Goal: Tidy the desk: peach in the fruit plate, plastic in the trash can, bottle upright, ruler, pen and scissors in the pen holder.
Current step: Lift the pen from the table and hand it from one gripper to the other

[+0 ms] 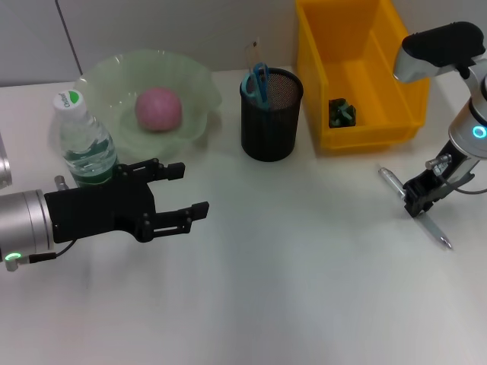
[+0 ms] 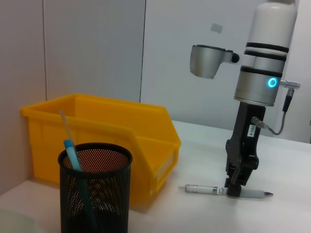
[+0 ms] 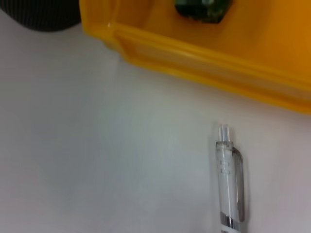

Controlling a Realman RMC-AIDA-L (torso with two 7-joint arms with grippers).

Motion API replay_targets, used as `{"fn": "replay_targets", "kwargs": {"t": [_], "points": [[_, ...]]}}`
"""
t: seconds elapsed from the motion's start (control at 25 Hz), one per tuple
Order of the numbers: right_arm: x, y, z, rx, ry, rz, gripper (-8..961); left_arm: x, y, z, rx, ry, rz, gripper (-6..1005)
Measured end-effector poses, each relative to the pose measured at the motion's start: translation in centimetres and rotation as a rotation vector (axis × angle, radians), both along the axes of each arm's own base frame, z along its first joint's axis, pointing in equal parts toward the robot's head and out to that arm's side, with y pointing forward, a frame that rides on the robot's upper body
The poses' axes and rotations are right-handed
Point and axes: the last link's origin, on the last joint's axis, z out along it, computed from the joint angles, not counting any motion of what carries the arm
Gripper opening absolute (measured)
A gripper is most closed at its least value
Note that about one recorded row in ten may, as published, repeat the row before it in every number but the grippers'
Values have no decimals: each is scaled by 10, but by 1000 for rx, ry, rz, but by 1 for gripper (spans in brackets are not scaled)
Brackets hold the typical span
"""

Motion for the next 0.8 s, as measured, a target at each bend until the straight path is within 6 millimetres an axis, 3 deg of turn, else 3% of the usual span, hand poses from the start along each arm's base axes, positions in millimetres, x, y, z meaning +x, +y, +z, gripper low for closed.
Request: {"fn": "replay_targets", "kwargs": {"t": [0.28, 0.4, 0.8], "points": [[-23, 4, 6, 32, 69, 111, 140, 0, 0, 1, 1, -1, 0, 699], [-46, 0, 9, 51, 179, 244, 138, 0, 0, 1, 2, -1, 1, 698], [-79, -16, 29, 141, 481, 551, 133, -2, 0, 3, 10, 2, 0, 695]]}}
